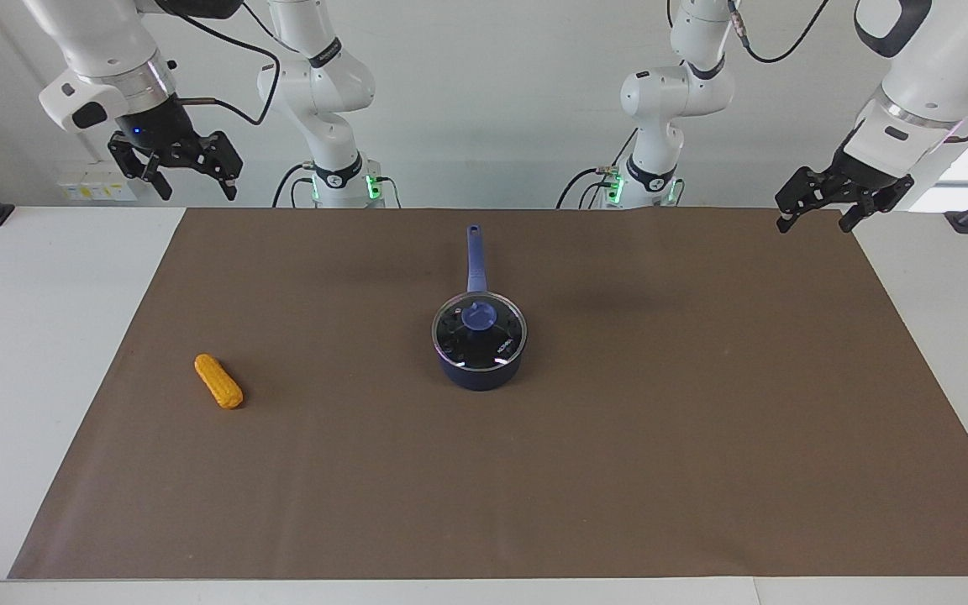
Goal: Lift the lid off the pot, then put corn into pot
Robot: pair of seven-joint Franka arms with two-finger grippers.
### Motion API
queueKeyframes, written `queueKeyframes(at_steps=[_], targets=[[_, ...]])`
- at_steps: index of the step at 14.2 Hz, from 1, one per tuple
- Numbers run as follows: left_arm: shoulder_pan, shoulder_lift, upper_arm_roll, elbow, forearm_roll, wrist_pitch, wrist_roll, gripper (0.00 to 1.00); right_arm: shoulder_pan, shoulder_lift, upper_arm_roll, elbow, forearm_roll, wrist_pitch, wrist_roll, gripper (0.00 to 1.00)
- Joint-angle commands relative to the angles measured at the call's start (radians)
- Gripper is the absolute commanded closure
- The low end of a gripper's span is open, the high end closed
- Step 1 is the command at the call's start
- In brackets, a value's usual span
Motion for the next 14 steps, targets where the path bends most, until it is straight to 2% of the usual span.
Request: queueKeyframes(at_steps=[1,4,14], targets=[[-0.001,-0.036,0.0,-0.046,0.002,-0.002,0.015,0.0,-0.002,0.004,0.0,0.007,0.02,-0.015,0.018,0.0],[0.0,-0.036,0.0,-0.044,0.002,0.003,0.012,0.0,-0.002,-0.008,0.0,-0.019,0.002,0.04,0.015,0.0],[-0.002,-0.031,-0.001,-0.035,-0.005,0.012,0.016,0.0,-0.002,-0.008,0.0,-0.019,0.002,0.036,0.014,0.0]])
